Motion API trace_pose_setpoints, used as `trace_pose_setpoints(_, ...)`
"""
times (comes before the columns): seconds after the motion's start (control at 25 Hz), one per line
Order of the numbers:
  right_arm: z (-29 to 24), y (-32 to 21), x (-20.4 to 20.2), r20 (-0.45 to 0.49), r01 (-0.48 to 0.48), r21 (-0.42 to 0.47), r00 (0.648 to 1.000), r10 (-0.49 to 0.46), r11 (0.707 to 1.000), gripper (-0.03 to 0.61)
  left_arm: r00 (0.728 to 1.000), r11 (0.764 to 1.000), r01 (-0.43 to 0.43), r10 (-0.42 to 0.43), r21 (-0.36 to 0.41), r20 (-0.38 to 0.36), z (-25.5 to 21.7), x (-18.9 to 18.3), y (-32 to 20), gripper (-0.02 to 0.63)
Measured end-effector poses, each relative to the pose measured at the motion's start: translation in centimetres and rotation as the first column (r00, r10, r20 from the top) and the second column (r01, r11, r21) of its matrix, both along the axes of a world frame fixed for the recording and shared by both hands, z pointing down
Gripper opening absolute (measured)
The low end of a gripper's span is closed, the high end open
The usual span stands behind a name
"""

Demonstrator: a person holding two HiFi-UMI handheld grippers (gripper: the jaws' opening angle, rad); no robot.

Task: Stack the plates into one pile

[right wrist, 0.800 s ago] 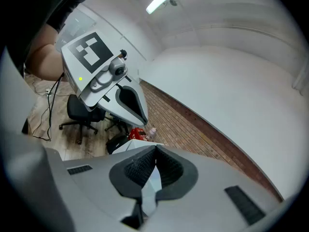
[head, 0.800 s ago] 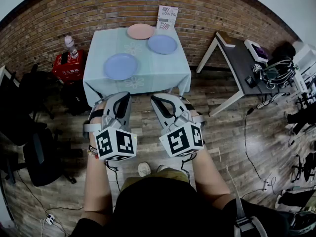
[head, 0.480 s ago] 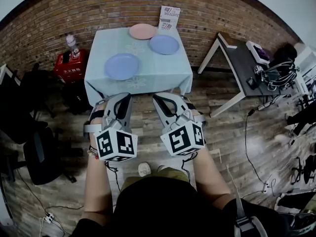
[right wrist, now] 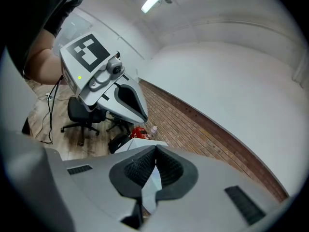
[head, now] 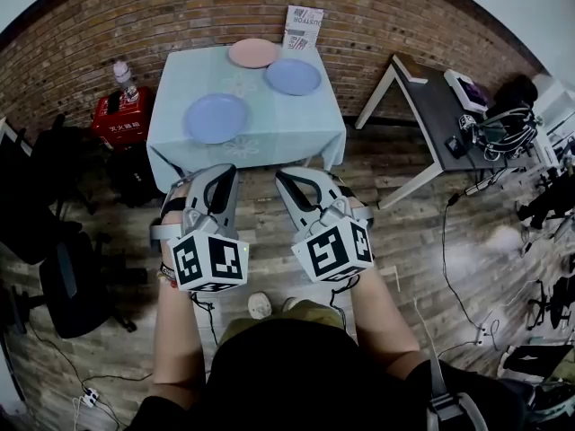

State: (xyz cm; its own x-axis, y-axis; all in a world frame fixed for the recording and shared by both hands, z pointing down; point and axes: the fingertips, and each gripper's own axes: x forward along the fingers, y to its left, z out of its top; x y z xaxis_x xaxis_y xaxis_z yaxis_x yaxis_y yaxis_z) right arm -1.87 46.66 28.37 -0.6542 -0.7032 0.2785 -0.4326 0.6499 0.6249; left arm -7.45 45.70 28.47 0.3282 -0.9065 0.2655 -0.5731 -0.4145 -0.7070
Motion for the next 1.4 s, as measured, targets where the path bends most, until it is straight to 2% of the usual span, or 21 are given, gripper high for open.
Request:
trace_pose_setpoints(0.36, -0.5, -1.1, 1.0, 0.017, -0.023, -0.001, 1.0, 0.023, 1.0, 0.035, 1.0, 1.0, -0.03, 0.03, -0.006, 0.004, -0.1, 1.2, -0.9, 0.023)
trace_pose_setpoints(0.76, -0.9, -1.9, 0.2, 0.031, -0.029, 0.009, 0.999, 0.029, 1.0, 0.035, 1.0, 1.0, -0.02, 0.02, -0.016, 0.015, 0.1, -0.3, -1.6, 0.023)
trace_pose_setpoints(1.4, 0.7, -7.3, -0.8, 0.04, -0.021, 0.001, 0.999, 0.021, 1.0, 0.035, 0.999, 1.0, -0.013, 0.014, -0.016, 0.031, 1.5, -1.8, -7.2, 0.023)
